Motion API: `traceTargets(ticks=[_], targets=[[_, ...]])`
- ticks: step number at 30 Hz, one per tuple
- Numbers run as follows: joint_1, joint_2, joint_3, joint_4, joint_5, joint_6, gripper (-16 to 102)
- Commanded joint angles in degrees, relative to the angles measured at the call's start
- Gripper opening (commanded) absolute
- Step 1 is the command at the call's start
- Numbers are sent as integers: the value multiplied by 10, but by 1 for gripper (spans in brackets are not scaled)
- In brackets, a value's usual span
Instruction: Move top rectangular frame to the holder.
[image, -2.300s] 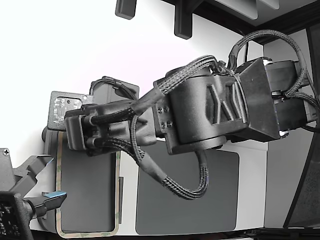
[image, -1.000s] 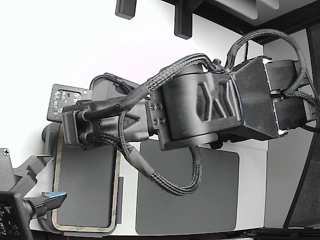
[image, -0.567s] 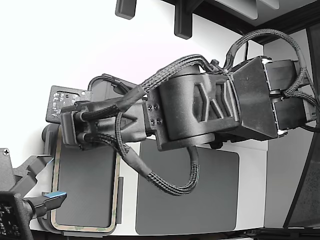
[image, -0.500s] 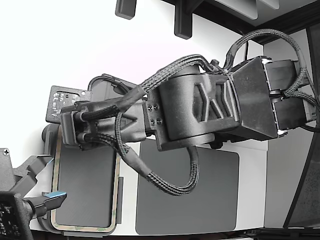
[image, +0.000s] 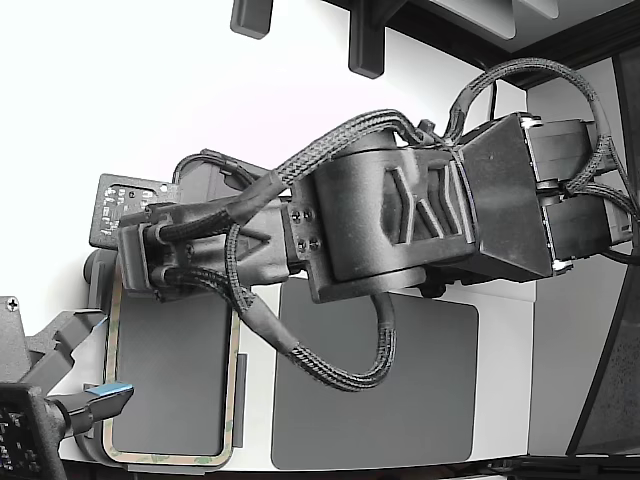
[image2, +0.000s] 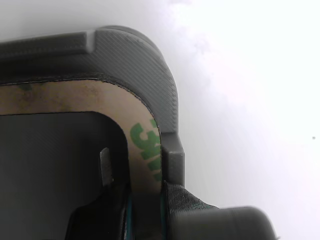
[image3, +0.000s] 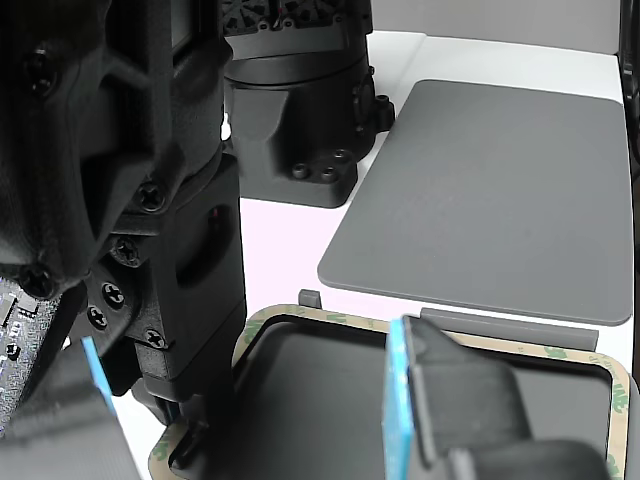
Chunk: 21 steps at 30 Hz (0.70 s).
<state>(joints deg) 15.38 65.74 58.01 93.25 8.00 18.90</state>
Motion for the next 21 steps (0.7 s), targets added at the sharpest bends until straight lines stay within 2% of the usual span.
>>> traceTargets(ticks=[1,21], targets=[[-8,11,-17,4,2,-3,-10],[-4,-1,-33,4,4,-17,-10]])
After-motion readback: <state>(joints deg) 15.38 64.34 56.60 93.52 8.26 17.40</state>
